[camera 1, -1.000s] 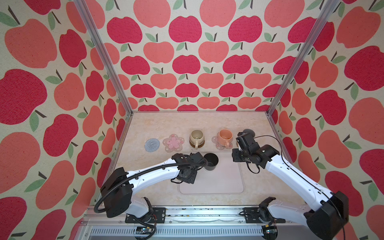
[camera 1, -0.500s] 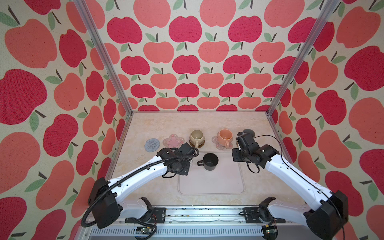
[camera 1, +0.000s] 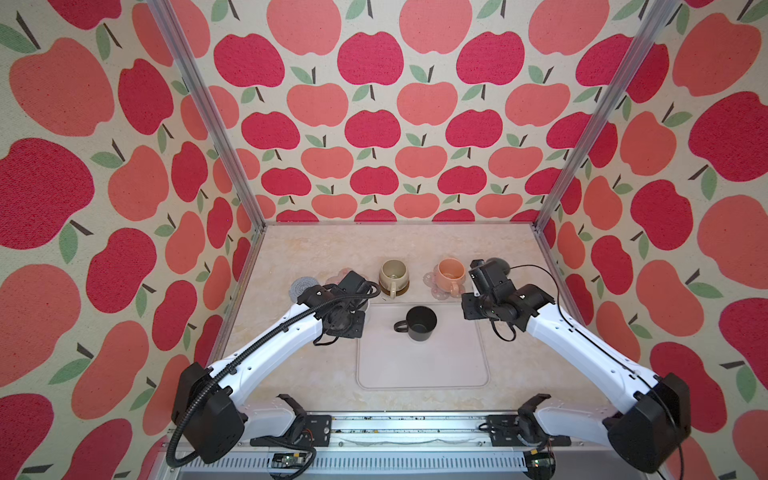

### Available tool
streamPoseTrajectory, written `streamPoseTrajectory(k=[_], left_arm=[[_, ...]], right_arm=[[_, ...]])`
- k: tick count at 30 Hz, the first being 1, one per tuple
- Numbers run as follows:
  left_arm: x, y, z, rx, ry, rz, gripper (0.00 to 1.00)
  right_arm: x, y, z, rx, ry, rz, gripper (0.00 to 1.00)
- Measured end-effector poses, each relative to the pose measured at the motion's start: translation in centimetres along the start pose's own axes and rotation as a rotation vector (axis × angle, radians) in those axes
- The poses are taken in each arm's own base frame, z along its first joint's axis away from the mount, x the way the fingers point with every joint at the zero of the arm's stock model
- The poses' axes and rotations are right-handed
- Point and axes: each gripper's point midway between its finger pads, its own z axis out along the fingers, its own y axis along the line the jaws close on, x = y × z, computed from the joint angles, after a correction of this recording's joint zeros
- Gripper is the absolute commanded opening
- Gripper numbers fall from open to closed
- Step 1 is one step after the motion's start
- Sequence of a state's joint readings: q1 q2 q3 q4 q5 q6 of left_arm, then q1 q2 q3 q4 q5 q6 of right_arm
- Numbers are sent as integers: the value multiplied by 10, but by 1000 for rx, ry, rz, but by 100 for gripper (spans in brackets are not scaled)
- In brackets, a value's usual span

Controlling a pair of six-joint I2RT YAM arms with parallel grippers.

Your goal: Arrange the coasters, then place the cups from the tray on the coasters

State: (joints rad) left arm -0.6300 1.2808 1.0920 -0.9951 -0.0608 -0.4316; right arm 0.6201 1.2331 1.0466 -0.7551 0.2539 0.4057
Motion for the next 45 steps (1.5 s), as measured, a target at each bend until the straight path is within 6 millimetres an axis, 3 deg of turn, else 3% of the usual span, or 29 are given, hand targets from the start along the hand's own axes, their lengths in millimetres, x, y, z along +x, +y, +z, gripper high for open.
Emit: streamPoseTrajectory(k=[10, 19, 25, 45], left_arm=[[-27, 28, -9, -3, -30, -33, 0], [-38, 42, 4, -3, 10, -56, 0], [-57, 46, 7, -9, 5, -51, 0], [-78, 54, 22, -2, 19, -68, 0]], right_arm=[[-11, -7, 2, 16, -5, 13, 55], [-13, -5, 11, 8, 22, 16, 55], [-17, -4, 12, 2, 25, 19, 55], [-26, -10, 15, 8, 23, 33, 55]])
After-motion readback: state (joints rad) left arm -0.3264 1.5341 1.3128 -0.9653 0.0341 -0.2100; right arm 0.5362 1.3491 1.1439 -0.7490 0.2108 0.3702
